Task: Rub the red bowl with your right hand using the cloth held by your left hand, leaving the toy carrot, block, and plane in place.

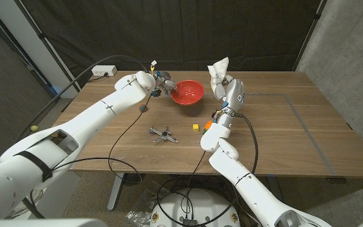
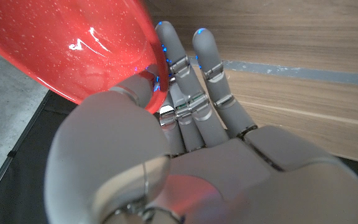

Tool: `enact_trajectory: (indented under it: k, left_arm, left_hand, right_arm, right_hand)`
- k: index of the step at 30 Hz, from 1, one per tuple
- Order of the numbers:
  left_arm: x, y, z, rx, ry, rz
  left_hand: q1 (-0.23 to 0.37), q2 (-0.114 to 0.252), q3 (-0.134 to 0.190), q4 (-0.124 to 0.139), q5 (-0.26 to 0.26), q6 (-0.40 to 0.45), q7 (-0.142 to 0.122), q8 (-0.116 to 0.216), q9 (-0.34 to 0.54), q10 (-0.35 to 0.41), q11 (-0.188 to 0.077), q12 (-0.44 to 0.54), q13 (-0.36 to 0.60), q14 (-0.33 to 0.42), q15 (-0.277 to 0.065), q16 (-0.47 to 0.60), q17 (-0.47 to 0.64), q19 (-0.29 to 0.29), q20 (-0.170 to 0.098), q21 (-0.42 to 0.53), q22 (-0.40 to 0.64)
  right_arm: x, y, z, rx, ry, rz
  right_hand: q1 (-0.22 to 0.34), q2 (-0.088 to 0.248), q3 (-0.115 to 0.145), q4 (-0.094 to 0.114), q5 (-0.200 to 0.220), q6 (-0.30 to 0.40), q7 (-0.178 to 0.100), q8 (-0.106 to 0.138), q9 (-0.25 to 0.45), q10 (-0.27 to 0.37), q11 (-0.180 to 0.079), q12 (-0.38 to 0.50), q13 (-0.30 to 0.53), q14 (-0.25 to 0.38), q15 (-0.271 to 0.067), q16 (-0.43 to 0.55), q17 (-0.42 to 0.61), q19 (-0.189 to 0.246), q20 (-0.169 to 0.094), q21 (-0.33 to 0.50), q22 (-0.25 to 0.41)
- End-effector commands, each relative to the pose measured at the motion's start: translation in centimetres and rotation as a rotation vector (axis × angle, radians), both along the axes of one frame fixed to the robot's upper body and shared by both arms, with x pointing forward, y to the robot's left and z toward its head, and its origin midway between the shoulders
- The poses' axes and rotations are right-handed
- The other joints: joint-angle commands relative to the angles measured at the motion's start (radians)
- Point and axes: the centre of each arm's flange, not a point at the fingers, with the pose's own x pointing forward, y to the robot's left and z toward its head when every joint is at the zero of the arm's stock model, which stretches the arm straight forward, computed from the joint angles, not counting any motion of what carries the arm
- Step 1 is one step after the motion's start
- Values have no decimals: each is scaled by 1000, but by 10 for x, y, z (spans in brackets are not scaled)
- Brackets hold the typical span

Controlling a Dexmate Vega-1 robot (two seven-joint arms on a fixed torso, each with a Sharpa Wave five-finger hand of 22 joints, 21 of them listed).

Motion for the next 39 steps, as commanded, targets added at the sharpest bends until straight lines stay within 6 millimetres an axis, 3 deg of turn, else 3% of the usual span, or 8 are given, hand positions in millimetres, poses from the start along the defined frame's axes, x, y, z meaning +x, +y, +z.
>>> enact_trajectory:
  k: [1,8,21,28,35,39]
  left_arm:
    - [-3,-1,2,90,-33,80]
    - [-5,-2,4,144,-42,103]
    - [-1,-3,0,233,-14,136]
    - [5,-6,-6,255,-15,136]
    - [14,-10,-17,289,-24,149]
    - [18,-13,-24,298,-24,142]
  left_hand:
    - [59,57,6,2,3,73,57,1,0,21,-26,-6,0,-4,-8,4,1,10,-69,6,3]
    - [57,56,6,3,0,75,56,0,-6,28,-29,-11,-11,-4,-9,5,2,13,-68,9,3]
    - [52,52,10,4,-4,62,53,-8,-22,15,-41,-38,-34,-16,-7,-3,-6,8,-72,6,2]
    - [38,43,11,10,-3,48,21,-11,-35,-3,-52,-68,-54,-41,-8,-21,-15,-10,-71,0,2]
    - [28,41,10,18,-1,39,9,-12,-43,-9,-54,-85,-68,-51,-6,-33,-21,-21,-70,-3,2]
    - [13,31,16,24,3,31,0,-11,-56,-17,-62,-115,-93,-104,-7,-87,-62,-41,-67,-10,1]
  right_arm:
    - [3,-9,5,-230,124,-190]
    - [9,-7,7,-340,225,-259]
    - [21,-2,10,-531,379,-293]
    - [21,3,13,-622,427,-232]
    - [20,8,19,-716,498,-116]
    - [19,16,24,-780,549,-53]
  right_hand:
    - [-5,6,2,9,5,5,-19,0,4,-6,-13,-8,2,-16,-91,-22,-11,-9,-37,8,-4]
    - [-10,7,4,13,5,3,-37,-6,1,-21,-25,-20,-4,-30,-94,-56,-29,-19,-38,15,-15]
    - [-18,2,7,16,5,7,-45,-12,-3,-31,-28,-30,-7,-52,-94,-109,-57,-38,-38,23,-35]
    - [-21,2,10,17,6,8,-49,-16,-5,-41,-39,-37,-10,-70,-96,-144,-75,-51,-38,27,-47]
    - [-24,3,13,18,6,8,-48,-21,-7,-39,-37,-38,-12,-77,-96,-173,-90,-58,-39,33,-60]
    - [-24,3,15,18,6,9,-46,-23,-7,-45,-31,-40,-13,-83,-97,-189,-97,-61,-42,36,-66]
